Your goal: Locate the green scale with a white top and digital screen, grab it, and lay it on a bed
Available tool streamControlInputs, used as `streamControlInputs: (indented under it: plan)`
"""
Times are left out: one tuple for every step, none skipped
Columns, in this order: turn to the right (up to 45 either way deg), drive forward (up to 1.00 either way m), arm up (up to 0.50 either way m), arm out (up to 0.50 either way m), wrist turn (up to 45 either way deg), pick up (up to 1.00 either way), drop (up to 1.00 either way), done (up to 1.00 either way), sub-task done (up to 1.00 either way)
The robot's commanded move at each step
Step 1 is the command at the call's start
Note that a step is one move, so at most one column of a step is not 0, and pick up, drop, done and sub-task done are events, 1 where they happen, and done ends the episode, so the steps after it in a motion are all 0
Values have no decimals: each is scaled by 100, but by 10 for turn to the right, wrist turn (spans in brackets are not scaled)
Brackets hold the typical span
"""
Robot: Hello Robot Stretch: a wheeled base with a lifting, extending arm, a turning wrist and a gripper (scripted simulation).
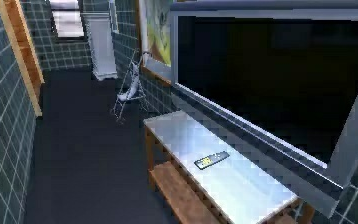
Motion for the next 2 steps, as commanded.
streamControlInputs:
  plan:
    - [-270,0,0,0,0,0,0,0,0]
    - [0,100,0,0,0,0,0,0,0]
